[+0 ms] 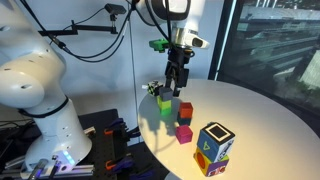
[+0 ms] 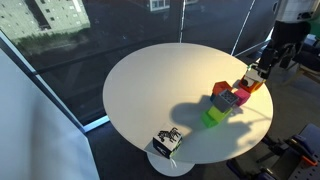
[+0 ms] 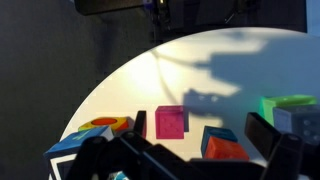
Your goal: Remove the orange block from the stack and put it on top of the blue block
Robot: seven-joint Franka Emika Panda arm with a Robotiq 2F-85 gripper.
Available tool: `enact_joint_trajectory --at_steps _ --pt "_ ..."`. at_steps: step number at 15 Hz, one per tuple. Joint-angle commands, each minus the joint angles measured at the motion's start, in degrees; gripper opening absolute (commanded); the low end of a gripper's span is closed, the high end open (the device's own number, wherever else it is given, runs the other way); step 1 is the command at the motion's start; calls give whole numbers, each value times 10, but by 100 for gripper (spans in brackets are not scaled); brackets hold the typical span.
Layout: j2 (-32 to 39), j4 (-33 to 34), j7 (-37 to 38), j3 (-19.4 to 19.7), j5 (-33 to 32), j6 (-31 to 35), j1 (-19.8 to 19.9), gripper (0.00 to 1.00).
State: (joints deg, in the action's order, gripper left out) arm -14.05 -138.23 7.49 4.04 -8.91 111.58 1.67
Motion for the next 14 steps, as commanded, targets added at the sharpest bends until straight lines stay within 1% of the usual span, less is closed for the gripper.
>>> enact_joint_trajectory --at_steps 1,4,6,10,14 --pt "-46 1 -62 2 14 -74 8 100" --pt "-79 -2 -106 7 17 -117 8 100" --pt "-103 -8 -129 12 19 -130 8 100" --pt "-145 -16 -158 23 31 -138 8 100" --pt "-182 -29 -151 30 52 -122 11 100"
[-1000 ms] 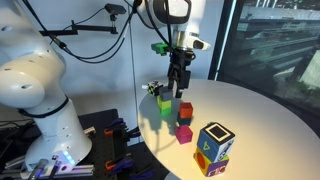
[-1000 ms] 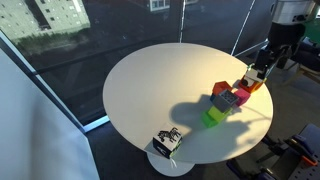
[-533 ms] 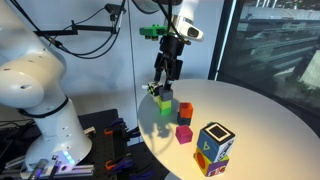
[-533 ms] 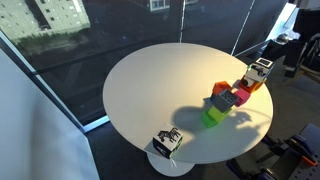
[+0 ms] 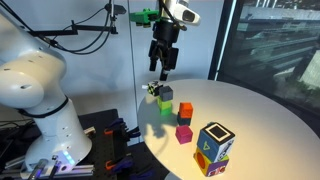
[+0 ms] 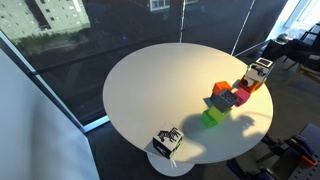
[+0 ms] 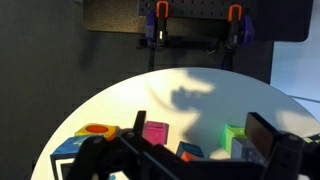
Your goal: Remove the orange block from the stack and put it on top of the blue block
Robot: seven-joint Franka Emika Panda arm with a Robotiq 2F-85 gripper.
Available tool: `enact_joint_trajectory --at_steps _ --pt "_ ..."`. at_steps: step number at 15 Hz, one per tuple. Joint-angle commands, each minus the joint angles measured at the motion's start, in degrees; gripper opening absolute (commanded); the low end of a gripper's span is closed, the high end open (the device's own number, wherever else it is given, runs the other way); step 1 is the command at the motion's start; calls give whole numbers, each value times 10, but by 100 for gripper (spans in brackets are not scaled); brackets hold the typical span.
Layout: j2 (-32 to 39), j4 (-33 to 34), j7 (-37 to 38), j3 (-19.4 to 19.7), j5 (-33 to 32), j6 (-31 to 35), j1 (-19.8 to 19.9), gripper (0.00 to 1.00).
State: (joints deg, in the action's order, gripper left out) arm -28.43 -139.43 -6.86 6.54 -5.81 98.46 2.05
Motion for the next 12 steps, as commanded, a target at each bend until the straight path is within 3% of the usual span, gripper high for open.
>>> enact_joint_trajectory --at_steps 1,9,12 --pt "-45 -20 -5 6 26 13 7 100" --pt "-89 -32 4 8 39 27 19 100" --pt "-74 -20 0 4 30 16 17 100"
